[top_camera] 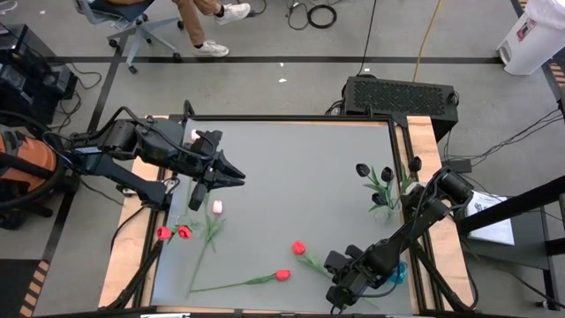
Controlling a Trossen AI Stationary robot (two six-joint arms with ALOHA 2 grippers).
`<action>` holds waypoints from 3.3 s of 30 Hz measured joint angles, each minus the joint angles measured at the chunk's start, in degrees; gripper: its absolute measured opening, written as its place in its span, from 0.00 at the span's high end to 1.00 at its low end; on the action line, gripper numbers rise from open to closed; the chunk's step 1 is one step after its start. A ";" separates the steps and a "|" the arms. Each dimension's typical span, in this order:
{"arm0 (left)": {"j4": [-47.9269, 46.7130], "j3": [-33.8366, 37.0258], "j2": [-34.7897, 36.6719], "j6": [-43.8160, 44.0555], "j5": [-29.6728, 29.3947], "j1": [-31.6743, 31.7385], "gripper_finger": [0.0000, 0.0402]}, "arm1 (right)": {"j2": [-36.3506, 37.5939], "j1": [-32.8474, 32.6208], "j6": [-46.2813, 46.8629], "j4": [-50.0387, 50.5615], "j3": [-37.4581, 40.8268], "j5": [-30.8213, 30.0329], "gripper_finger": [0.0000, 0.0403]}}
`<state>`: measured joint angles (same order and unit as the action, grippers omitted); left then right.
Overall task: Sort flowers into vase by color
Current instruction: Put the right red tulip into the left transparent vase
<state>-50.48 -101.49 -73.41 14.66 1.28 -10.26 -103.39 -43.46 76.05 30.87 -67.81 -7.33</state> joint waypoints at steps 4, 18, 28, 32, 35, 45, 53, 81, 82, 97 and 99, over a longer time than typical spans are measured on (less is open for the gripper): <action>0.01 0.00 -0.02 0.00 -0.01 0.00 0.81 | 0.02 0.01 -1.92 3.66 -2.45 -0.18 1.00; 0.38 0.00 -0.02 0.00 -0.04 0.00 0.81 | 8.92 -0.01 -6.86 14.22 -8.57 -3.65 1.00; 0.59 0.00 -0.02 -0.03 -3.07 -0.02 0.81 | 22.08 -0.01 -12.01 13.60 -8.57 -13.07 1.00; 0.74 0.00 -0.02 -0.02 -3.32 -0.02 0.81 | 26.31 0.01 -17.64 10.78 -8.57 -18.65 1.00; 0.74 0.00 -0.02 0.00 -4.05 -0.02 0.81 | 28.69 0.16 -23.96 6.97 -8.57 -23.28 1.00; 6.10 0.00 -0.28 -1.41 -6.39 0.00 0.81 | 31.43 4.36 -45.88 -6.87 -8.59 -30.30 1.00; 13.88 -0.04 -1.35 -3.47 -6.95 0.04 0.81 | 31.43 9.43 -56.91 -15.45 -8.59 -30.16 1.00; 38.54 -0.02 -10.95 -4.46 -5.29 0.07 0.55 | 31.38 15.73 -70.50 -29.66 -8.57 -26.69 1.00; 38.88 -0.02 -11.10 -4.45 -4.82 0.07 0.55 | 31.38 15.73 -70.81 -29.72 -8.57 -26.67 1.00; 47.43 -0.02 -15.51 1.60 -1.90 0.00 0.55 | 31.38 15.77 -71.19 -29.83 -8.57 -26.78 1.00; 48.37 -0.02 -16.30 2.08 -1.46 0.00 0.55 | 31.38 15.77 -71.21 -29.83 -8.57 -26.76 1.00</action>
<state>-2.11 -101.51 -89.71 16.73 -0.19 -10.26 -72.01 -27.68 4.84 1.04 -76.38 -34.09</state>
